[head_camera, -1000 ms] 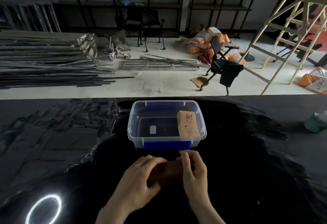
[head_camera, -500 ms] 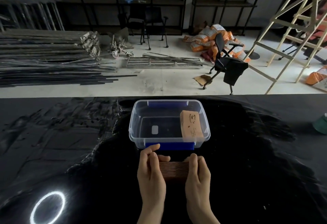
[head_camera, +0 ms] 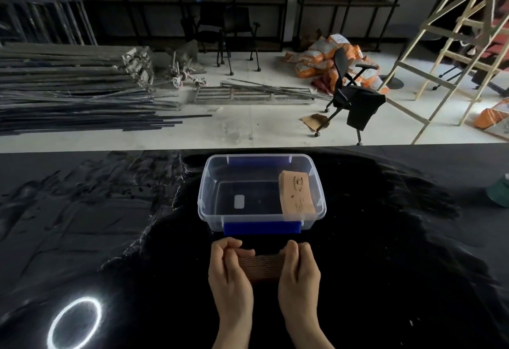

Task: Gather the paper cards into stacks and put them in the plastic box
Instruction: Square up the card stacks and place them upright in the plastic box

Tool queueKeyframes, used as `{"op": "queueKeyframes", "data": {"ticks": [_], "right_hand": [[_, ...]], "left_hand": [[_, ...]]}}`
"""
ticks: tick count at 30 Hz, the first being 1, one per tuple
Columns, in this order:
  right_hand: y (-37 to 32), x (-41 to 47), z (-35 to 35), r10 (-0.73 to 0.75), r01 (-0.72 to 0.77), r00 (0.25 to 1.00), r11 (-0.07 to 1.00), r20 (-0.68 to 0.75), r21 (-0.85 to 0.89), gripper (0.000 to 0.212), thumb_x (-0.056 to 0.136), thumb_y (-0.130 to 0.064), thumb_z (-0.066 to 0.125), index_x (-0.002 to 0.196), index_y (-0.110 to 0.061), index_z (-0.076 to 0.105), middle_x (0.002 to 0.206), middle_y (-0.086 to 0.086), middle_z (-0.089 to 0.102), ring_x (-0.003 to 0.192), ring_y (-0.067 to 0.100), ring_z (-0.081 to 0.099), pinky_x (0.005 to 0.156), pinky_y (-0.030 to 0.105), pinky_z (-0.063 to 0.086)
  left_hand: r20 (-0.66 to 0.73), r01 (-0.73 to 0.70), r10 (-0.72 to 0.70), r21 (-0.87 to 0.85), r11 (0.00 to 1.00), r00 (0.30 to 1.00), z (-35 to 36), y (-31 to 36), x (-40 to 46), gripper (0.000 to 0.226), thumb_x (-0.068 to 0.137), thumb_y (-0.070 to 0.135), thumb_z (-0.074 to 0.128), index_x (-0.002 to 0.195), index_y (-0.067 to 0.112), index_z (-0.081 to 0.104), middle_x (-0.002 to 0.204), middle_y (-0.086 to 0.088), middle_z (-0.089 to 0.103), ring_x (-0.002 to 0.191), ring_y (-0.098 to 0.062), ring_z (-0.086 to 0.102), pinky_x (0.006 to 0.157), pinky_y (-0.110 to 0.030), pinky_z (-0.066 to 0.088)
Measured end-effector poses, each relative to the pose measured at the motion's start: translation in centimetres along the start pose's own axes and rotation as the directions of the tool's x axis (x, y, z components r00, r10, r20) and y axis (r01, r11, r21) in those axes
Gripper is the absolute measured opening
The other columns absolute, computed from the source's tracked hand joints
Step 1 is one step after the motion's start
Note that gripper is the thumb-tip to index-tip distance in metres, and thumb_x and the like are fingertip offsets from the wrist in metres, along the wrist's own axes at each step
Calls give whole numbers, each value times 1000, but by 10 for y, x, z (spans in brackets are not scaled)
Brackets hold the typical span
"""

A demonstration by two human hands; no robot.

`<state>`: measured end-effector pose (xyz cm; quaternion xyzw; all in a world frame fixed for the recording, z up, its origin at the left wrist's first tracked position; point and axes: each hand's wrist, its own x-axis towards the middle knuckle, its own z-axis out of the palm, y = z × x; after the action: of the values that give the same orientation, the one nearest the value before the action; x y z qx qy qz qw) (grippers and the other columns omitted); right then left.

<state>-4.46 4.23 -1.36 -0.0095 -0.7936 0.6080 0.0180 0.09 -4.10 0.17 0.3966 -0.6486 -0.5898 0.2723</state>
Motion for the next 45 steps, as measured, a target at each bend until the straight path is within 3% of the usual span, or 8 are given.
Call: {"op": "queueKeyframes", "data": {"ticks": [14,17,21,23,29,32,35,45], "right_hand": [[1,0,0,-41,42,998,999,-38,5,33,107,-21,43,77,-18,55,64,0,62,58,11,60,48,14,44],[-6,4,4,-74,73,994,997,-82,-13,37,104,-35,36,75,-22,54,62,-1,62,59,15,60,47,15,44],[-17,15,-2,-202,199,977,979,-65,-51,37,100,-41,34,74,-23,53,65,-6,62,63,11,62,54,15,47],[-22,18,-7,-305,301,952,949,-28,-93,39,102,-40,34,74,-21,53,65,-7,60,63,13,61,53,15,46],[-49,25,-24,-402,402,915,906,24,-134,34,101,-40,44,79,-17,58,70,-8,63,67,11,64,54,16,47],[-67,21,-44,-186,157,974,965,127,208,25,91,-45,60,103,-24,66,89,-5,74,86,4,70,68,15,54],[-72,18,-60,-124,-19,884,954,450,300,42,86,-31,78,125,-27,62,113,-7,76,105,11,72,85,28,59],[-74,25,-47,-52,-106,854,957,517,271,50,78,-17,88,123,-18,66,108,7,79,98,25,76,80,35,62]], "left_hand": [[236,-55,36,75,996,971,-14,5,6,21,106,25,42,106,33,62,87,1,74,87,-15,71,79,-36,59],[473,-174,81,156,972,877,-33,15,14,29,94,50,59,122,43,57,109,12,70,103,-2,67,90,-28,55],[755,-644,168,393,657,633,-41,40,19,68,76,46,73,137,49,43,133,28,51,124,4,50,108,-21,43],[769,-687,158,435,582,620,-37,48,19,68,78,46,75,136,51,40,134,25,55,122,1,55,108,-26,48],[705,-580,199,354,734,681,-34,60,16,55,73,60,76,123,45,58,116,25,69,107,9,64,97,-16,53],[616,-427,193,258,866,764,-38,60,21,46,74,37,84,117,40,65,106,19,76,101,3,70,88,-19,58],[512,-173,123,51,984,850,-40,63,26,45,70,28,88,112,29,70,102,8,81,95,-8,76,85,-31,63],[537,78,-24,-78,994,843,-31,81,37,28,85,13,79,112,15,70,99,-2,82,93,-14,79,71,-19,61]]}}
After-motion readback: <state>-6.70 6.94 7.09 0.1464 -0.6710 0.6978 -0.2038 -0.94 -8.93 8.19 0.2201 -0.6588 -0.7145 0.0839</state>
